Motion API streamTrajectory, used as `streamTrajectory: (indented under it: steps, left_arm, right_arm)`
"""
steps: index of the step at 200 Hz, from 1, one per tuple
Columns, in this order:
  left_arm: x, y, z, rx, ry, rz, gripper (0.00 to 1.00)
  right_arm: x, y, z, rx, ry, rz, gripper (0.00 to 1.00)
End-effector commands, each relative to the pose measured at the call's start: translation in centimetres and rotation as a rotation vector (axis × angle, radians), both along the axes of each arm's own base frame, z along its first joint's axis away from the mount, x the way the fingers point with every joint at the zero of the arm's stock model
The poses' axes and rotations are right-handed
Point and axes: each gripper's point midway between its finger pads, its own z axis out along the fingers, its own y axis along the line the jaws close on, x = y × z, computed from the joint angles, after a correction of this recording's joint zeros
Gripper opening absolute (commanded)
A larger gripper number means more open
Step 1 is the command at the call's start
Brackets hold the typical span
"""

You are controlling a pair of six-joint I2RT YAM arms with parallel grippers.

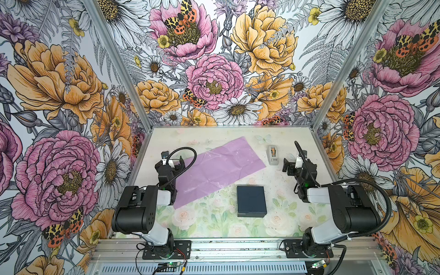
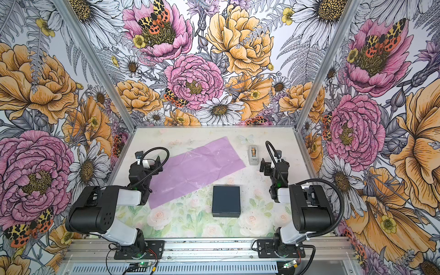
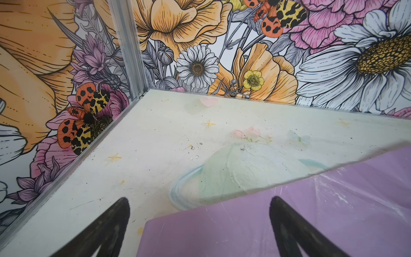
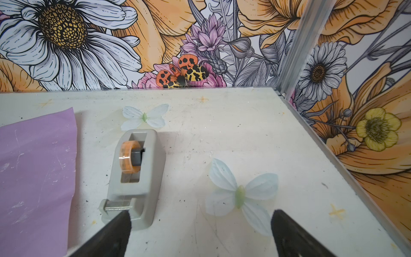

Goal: Wrap the gift box in paper

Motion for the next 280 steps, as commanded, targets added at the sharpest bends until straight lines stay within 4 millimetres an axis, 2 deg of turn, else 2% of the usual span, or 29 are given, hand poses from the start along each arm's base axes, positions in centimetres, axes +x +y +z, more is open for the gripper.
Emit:
streamTrajectory:
  steps: [1,21,38,62,80,105,131,157,169,185,201,223,253,280]
  left_arm:
    - [0.2,0.0,0.5,-0.002,-0.014,-0.007,0.99]
    - [0.2,0.0,0.4,0.002,-0.013,-0.004,0.99]
    - [0.0,0.1,1.2,0.019,-0.025,0.029,0.99]
    - [0.1,0.1,3.3,0.055,0.007,0.071,0.99]
    - [0.4,0.4,5.4,0.039,0.064,0.13,0.99]
    - [0.0,0.0,7.5,-0.163,0.116,0.174,0.99]
    - [-1.3,-0.8,6.9,-0.334,0.238,0.211,0.99]
    - [-3.2,-0.8,4.9,-0.433,0.41,0.258,0.99]
    - [-4.0,-0.3,3.5,-0.474,0.464,0.282,0.99]
    - [-4.9,0.7,1.7,-0.554,0.51,0.305,0.99]
    - [-5.6,1.8,0.4,-0.611,0.534,0.335,0.99]
    - [-6.3,2.8,-0.5,-0.631,0.55,0.365,0.99]
    - [-6.5,3.2,-1.9,-0.649,0.59,0.378,0.98]
    - [-6.6,3.4,-2.4,-0.656,0.575,0.378,0.94]
  right_arm:
    - [0.3,-0.1,0.9,-0.004,-0.034,0.0,0.99]
    - [0.3,-0.1,1.0,-0.004,-0.036,-0.001,1.0]
    - [0.5,-0.2,1.2,-0.006,-0.019,-0.008,0.99]
    - [1.3,0.1,3.6,-0.005,0.082,0.004,0.99]
    - [2.2,0.7,6.1,0.079,0.173,-0.014,1.0]
    - [3.5,3.3,8.6,0.146,0.25,0.021,1.0]
    - [4.8,9.0,9.6,0.166,0.319,0.157,1.0]
    - [5.8,14.7,8.7,0.152,0.418,0.269,0.99]
    - [6.0,17.6,7.5,0.135,0.472,0.342,0.99]
    - [6.3,20.4,5.6,0.106,0.529,0.408,0.99]
    - [6.8,21.9,4.2,0.093,0.574,0.423,0.98]
    - [7.8,23.0,2.2,0.07,0.624,0.413,0.98]
    - [9.1,21.9,-0.7,0.002,0.694,0.312,0.98]
    - [9.0,21.2,-2.8,0.004,0.755,0.268,0.98]
